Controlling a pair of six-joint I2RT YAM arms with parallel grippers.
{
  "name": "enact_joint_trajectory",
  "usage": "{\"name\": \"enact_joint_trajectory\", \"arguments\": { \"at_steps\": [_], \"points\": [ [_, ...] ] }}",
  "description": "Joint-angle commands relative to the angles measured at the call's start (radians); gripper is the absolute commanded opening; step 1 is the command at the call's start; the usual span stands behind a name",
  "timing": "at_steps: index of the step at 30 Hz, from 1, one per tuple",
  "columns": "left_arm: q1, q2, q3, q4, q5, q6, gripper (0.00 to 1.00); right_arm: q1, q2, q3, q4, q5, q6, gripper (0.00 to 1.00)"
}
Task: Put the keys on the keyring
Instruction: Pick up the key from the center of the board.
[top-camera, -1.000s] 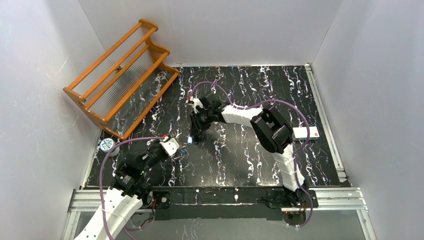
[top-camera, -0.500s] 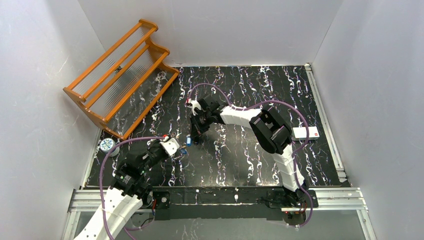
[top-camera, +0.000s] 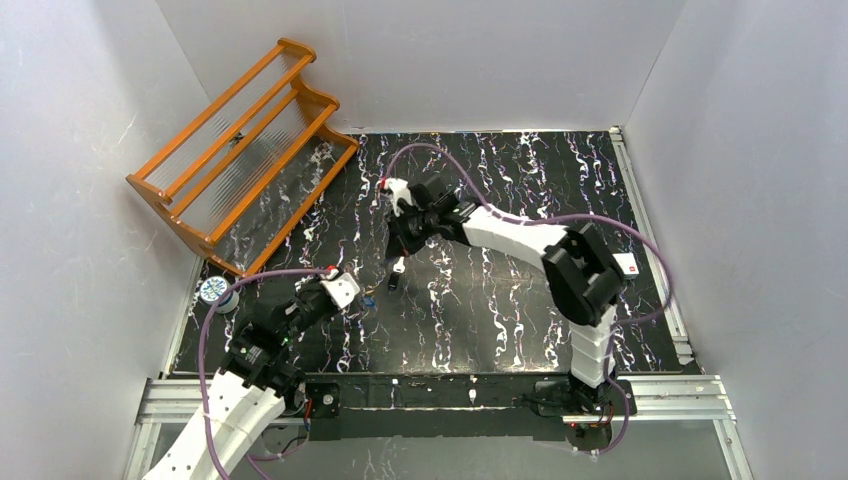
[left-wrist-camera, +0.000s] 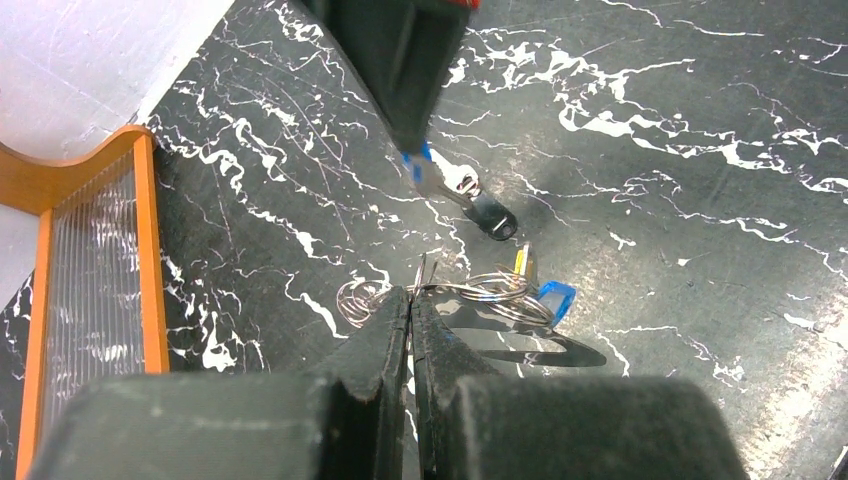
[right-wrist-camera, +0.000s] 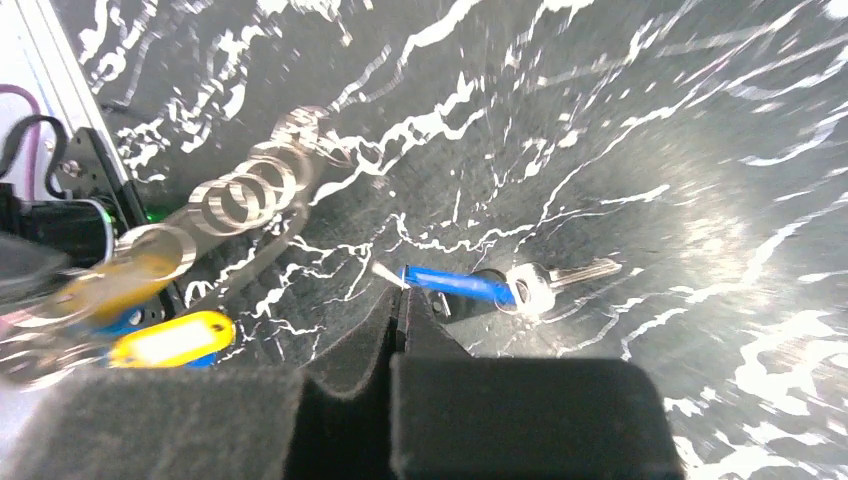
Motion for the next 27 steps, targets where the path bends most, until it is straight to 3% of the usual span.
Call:
{"name": "enact_joint_trajectory", "arguments": {
  "at_steps": [1, 10, 14, 19, 23, 27],
  "points": [
    [0.004, 0.044, 0.062, 0.051, 0.033, -0.005, 0.00, -0.018, -0.188, -0.040, 0.049, 0.094, -0.077, 0.01],
    [0.004, 0.218, 0.135, 0.169, 0.163, -0.028, 0.00, -0.025, -0.463, -0.236, 0.138, 0.281, -0.219, 0.01],
    [0.004, 0.294, 0.139, 0.290, 0.274, -0.066, 0.00, -0.027, -0.562, -0.341, 0.177, 0.291, -0.302, 0.02],
    [0.002, 0.398, 0.122, 0.473, 0.408, -0.141, 0.00, -0.033, -0.645, -0.371, 0.107, 0.331, -0.283, 0.01],
    [-0.008, 0.471, 0.124, 0.590, 0.457, -0.185, 0.00, -0.041, -0.689, -0.364, 0.027, 0.299, -0.248, 0.01],
    [-0.035, 0.523, 0.120, 0.697, 0.440, -0.251, 0.00, -0.049, -0.749, -0.411, 0.057, 0.236, -0.242, 0.01]
  ]
}}
